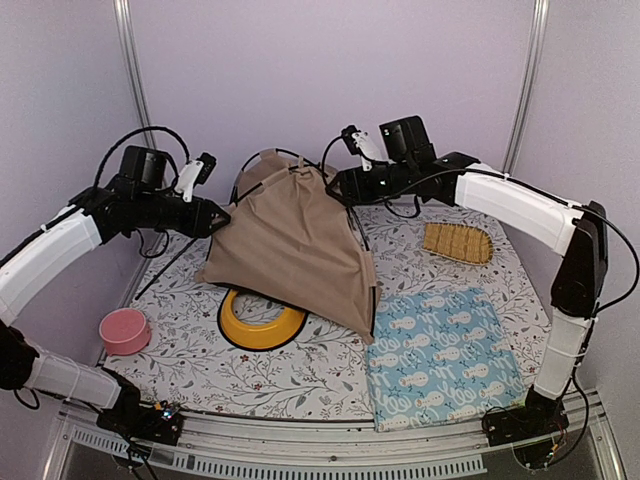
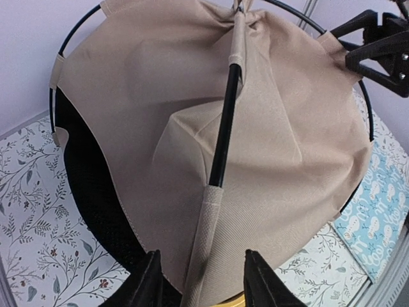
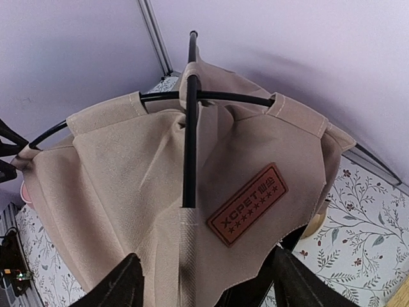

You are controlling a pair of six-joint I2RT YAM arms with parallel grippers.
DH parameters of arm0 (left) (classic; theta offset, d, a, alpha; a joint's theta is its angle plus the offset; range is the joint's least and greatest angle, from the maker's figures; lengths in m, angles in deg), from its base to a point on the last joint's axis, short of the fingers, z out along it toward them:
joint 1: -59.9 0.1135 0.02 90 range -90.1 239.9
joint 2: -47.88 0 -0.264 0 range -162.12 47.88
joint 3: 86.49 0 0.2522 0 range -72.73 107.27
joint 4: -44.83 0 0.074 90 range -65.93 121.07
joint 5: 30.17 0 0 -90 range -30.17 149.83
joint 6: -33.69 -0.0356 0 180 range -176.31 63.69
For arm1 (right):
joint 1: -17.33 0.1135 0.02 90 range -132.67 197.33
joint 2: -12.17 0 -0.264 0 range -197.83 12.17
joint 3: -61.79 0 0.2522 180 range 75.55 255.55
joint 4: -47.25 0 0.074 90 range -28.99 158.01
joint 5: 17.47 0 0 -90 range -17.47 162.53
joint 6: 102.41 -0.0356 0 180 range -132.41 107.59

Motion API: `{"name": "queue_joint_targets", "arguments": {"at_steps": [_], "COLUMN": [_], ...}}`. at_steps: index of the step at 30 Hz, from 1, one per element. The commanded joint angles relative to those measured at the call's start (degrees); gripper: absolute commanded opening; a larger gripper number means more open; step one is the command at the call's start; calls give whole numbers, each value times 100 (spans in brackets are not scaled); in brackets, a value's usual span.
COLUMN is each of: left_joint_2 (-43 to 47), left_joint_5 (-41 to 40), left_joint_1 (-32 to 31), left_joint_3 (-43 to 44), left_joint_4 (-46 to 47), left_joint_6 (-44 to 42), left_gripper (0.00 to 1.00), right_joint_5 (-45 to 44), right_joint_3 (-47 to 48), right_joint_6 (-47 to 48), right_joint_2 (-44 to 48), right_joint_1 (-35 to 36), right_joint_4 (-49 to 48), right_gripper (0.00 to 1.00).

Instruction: Set up the pet tent

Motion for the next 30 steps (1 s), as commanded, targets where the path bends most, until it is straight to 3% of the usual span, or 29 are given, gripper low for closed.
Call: {"name": "queue_joint_targets", "arguments": {"at_steps": [1,3,7,10,16,22,30], "left_joint_2": [-72,-61,18,124,407,448,555], "left_joint_5": [-16,-10,7,44,350,495,509], "left_joint_1": [-54,-79,-116,-151,-278,-520,-1054], "left_joint_3": [-98,-129,-206,-286,-485,-660,-1150], "left_joint_4": [41,50,63,119,422,747,1605], "left_joint_6": [-113,-128,-166,-153,-96,95,677], "left_gripper": [44,40,35,30,19,7,6], "right_joint_5": [339,375,403,405,300,-425,-1127], "right_joint_3": [667,901,1254,1460,1661,1973,1972], "right_joint_6": [177,197,265,326,442,753,962], "right_joint_2": [-400,-504,-470,-394,-250,-210,16], "right_joint_1": [-20,-19,-20,-21,-21,-54,-375], "right_joint_4": [456,586,732,828,897,1077,1090], "right_gripper": [63,51,16,1,0,0,0]}}
